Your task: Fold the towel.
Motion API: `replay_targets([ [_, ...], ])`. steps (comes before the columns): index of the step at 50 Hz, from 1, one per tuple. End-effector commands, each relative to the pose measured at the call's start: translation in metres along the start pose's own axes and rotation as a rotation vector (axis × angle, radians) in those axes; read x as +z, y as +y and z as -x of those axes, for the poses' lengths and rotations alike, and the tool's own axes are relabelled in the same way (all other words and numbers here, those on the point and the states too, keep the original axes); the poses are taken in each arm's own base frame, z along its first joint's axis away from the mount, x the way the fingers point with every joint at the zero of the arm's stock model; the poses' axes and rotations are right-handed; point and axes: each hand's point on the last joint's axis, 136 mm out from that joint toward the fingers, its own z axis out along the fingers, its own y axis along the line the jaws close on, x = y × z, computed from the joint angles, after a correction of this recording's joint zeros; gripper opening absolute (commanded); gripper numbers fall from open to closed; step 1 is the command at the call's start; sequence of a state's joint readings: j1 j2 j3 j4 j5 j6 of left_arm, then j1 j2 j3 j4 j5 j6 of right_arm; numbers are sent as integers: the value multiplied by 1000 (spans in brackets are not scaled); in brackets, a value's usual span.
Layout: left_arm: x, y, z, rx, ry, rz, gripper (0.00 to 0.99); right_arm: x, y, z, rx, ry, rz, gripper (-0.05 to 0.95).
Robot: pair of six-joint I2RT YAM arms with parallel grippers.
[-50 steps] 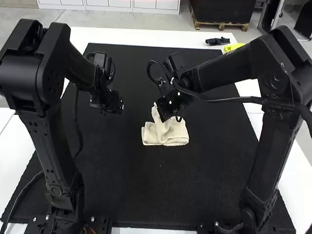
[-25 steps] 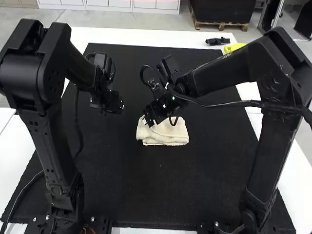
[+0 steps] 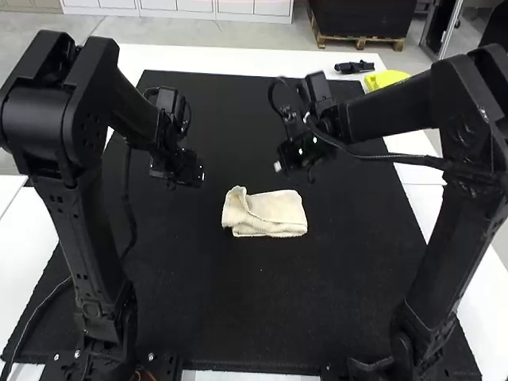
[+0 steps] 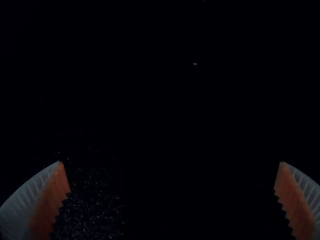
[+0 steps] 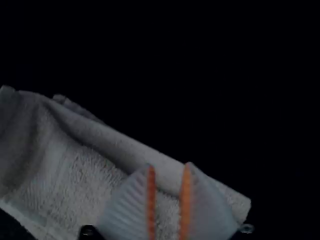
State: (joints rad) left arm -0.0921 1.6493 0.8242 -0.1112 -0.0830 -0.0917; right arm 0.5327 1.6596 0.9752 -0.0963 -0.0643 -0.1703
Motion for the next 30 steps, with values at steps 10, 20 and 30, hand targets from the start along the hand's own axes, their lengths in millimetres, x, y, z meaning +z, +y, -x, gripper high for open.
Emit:
replay_targets([
  [10,-3,0,14,-9,-32,6,961,-4,31,0,-67,-8,52,-20],
  [20,-3,-1,14,-12,-32,5,961,-4,67,-5,-119,3,109,-20],
  [30,-2,-1,13,-12,-29,5,961,-11,107,0,-136,-16,245,-20],
])
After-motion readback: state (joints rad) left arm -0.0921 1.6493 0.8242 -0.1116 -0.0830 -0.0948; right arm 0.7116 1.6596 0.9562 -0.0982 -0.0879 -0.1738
